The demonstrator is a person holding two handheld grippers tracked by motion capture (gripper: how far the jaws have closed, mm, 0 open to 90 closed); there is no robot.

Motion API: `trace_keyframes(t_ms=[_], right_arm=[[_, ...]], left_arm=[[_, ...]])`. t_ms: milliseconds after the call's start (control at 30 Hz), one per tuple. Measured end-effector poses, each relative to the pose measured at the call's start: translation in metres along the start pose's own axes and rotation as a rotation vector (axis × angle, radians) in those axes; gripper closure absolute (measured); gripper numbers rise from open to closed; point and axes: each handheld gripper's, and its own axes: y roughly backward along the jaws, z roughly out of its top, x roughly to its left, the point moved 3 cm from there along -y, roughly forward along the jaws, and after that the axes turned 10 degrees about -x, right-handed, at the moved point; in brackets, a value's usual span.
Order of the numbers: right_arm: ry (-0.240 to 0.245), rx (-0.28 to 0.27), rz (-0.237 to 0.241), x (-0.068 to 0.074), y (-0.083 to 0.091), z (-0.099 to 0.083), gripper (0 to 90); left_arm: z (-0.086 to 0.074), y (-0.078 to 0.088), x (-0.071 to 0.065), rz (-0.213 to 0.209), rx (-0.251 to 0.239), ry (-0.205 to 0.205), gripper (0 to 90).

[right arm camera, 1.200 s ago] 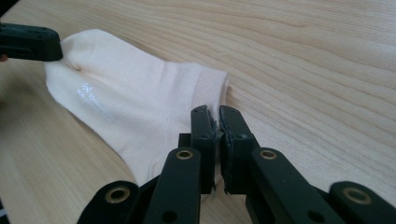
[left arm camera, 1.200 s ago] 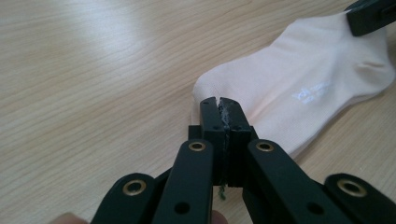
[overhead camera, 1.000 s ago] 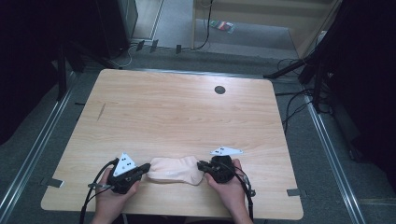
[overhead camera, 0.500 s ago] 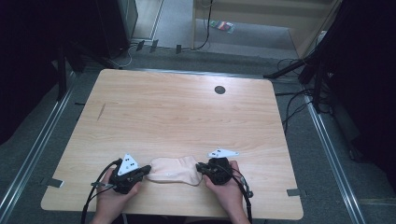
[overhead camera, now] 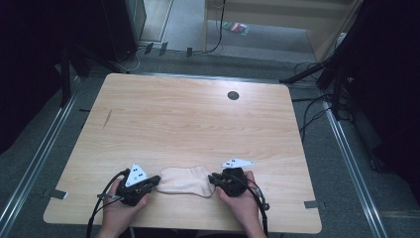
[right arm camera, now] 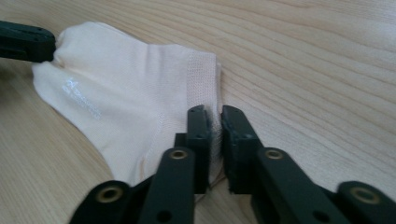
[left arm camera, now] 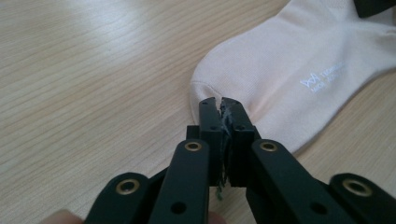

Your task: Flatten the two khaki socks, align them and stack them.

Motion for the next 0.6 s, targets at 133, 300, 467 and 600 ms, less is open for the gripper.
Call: trace_keyframes(t_ms=[133,300,467,600], right_arm=[[0.004,-0.072,0.023,-0.004,0.006,0.004,49.0],[-0.011,-0.191,-0.012,-0.015,0.020,0.012,34.0],[0.011,-0.260,-0.046,-0.020,0.027,0.016,26.4],[-0.005,-0.300,-0.069,-0.025,0.032,0.019,17.2]], left_arm=[[0.002,0.003,0.010,-0.023,-0.064,0.079,63.3],[0.006,0.013,0.024,-0.047,-0.174,0.170,41.2],[0.009,0.017,0.030,-0.024,-0.217,0.192,17.7],[0.010,0.021,0.039,-0.021,-0.240,0.189,11.2]])
